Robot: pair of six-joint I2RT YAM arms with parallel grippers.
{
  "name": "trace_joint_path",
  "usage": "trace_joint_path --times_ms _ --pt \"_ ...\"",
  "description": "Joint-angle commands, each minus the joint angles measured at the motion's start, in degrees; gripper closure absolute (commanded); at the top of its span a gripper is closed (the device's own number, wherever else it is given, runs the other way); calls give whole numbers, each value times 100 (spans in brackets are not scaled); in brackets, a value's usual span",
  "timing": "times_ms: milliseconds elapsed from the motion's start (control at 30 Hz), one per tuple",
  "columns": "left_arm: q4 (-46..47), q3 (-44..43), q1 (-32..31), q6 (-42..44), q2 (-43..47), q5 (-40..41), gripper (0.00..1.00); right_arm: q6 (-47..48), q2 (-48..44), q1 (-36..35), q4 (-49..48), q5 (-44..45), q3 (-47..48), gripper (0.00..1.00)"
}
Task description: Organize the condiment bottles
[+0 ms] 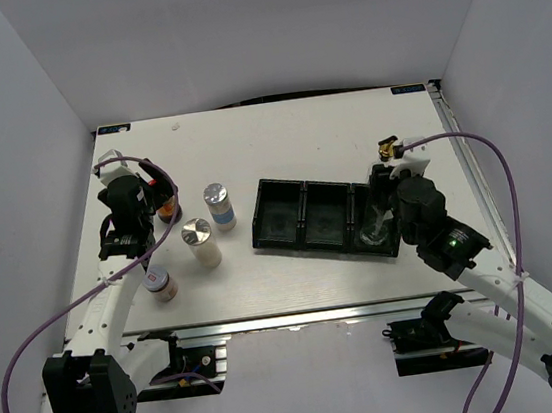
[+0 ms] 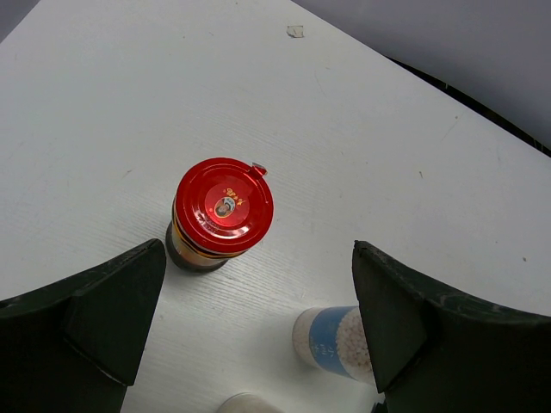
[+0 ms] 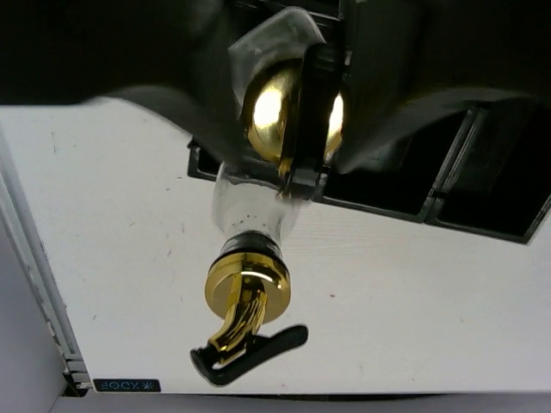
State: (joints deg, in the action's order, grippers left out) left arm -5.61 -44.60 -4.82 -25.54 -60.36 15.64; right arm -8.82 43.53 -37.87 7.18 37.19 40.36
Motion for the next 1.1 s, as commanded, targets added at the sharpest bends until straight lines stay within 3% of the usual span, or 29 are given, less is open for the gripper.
trace_joint_path --times_ms 0,200,433,667,867,1067 --pt "33 4 16 14 103 -26 2 -269 -178 34 -437 210 86 38" --pt "7 -23 16 23 77 -17 2 -436 -196 25 -16 254 270 11" --pt "24 -14 7 23 94 -35 2 -1086 -29 25 1425 26 1192 11" --pt "-11 -40 7 23 59 -35 2 -1745 200 34 3200 -1071 2282 11" --pt "-28 -75 7 23 -28 52 2 -1711 384 25 4333 -2047 2801 11" --pt "-300 -347 16 -39 -379 299 2 -1088 244 25 4197 -3434 2759 11"
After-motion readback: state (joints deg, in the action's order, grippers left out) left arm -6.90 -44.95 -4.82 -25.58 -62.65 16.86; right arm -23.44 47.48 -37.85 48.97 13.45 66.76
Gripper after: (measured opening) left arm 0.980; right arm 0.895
